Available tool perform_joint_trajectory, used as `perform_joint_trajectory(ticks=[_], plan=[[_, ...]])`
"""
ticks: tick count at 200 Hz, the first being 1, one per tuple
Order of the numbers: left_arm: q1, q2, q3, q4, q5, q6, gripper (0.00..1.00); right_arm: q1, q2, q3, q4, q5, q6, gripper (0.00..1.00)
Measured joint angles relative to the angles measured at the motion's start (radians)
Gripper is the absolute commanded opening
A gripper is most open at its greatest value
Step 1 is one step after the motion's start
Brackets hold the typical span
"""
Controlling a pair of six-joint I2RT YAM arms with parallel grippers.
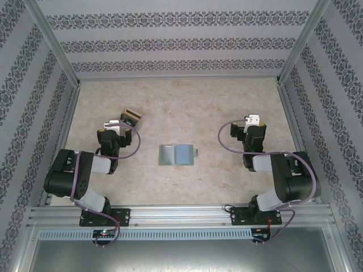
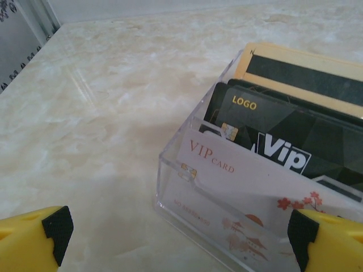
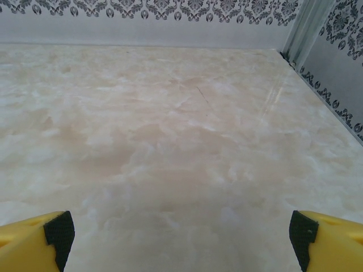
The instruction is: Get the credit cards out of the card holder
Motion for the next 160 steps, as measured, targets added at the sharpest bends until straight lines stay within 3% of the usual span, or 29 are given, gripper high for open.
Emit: perform_joint_trajectory(ticks=[160], plan=[[0.019, 0.0, 0.022, -0.003, 0.006, -0.023, 0.99, -0.023, 0.0, 0.0, 0.0, -0.041, 0.011, 0.98]])
